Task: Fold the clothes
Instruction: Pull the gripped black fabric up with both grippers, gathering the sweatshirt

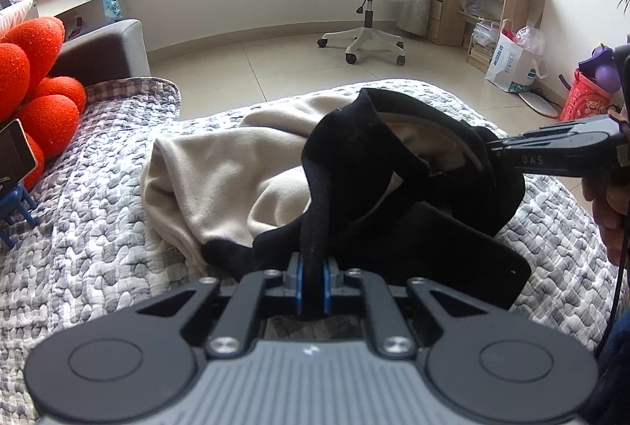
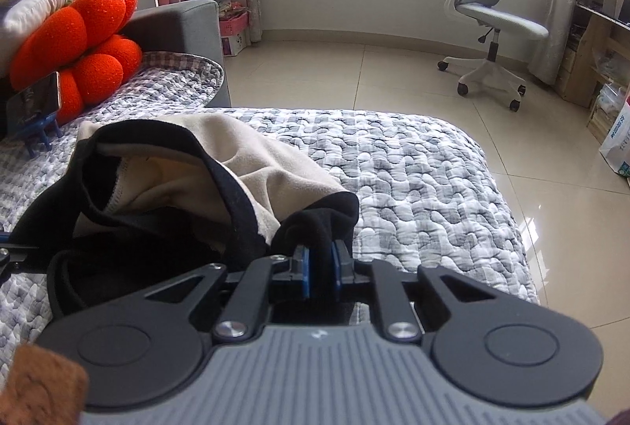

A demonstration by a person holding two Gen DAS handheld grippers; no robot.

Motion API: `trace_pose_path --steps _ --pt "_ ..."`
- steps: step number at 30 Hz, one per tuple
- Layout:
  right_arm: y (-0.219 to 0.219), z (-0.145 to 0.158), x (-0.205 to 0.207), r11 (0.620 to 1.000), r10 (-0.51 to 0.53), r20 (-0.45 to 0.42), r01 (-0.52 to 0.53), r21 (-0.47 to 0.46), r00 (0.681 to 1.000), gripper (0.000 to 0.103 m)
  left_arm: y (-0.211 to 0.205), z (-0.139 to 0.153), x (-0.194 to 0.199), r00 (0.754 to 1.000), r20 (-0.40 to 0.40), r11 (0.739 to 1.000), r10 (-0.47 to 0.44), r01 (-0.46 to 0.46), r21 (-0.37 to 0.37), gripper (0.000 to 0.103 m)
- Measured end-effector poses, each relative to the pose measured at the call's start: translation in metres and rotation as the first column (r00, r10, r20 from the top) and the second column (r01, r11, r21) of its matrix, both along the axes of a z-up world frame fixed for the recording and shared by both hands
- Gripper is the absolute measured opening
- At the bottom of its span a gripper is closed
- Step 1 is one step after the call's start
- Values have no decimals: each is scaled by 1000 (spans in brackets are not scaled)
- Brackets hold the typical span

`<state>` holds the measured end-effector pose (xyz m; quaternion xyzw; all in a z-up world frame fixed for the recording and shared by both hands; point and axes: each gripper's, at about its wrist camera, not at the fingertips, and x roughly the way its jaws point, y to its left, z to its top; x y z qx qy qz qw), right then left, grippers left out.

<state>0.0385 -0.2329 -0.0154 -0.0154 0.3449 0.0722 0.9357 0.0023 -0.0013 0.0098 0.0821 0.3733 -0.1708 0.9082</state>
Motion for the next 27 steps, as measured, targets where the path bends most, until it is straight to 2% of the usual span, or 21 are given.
trace_pose_path --steps 3,5,7,10,15,16,19,20,21,22,23,27 --pt "0 0 -1 1000 10 -5 -10 5 1000 17 2 1 0 1000 1 1000 6 -6 -8 9" --pt "0 0 -2 1000 18 -9 -18 8 1000 30 3 2 1 1000 -2 1000 8 -8 -12 10" --pt "-1 1 -3 1000 25 -5 -25 13 1000 37 3 1 1 1000 -8 1000 8 -8 -13 11" --pt "-5 2 -4 999 29 -8 -28 40 1000 37 3 1 2 1000 -6 1000 10 -10 -4 14" --pt "-8 1 -6 999 40 -14 -39 36 999 37 12 5 3 1000 1 999 8 -8 -40 14" --pt "-8 0 -6 998 47 -20 -46 32 999 37 13 5 2 1000 -3 999 -4 4 -49 18" --pt "-8 -3 -6 998 67 -38 -67 21 997 37 12 6 -1 999 1 998 -42 42 -43 40" --pt "-8 -4 -6 997 73 -43 -72 16 996 37 12 6 -2 999 6 998 -45 45 -40 40" --pt "-8 -4 -6 998 65 -38 -65 6 997 33 12 7 -3 999 11 998 -47 48 -37 40" --pt "-8 -4 -5 998 56 -33 -56 -2 998 9 13 7 -3 999 11 998 -50 51 -45 40" --pt "-10 -2 -5 999 42 -14 -42 -2 999 5 14 8 -3 999 10 997 -54 54 -53 40" --pt "-16 8 -9 998 -35 84 39 -40 996 5 16 8 -1 998 7 996 -57 57 -73 40"
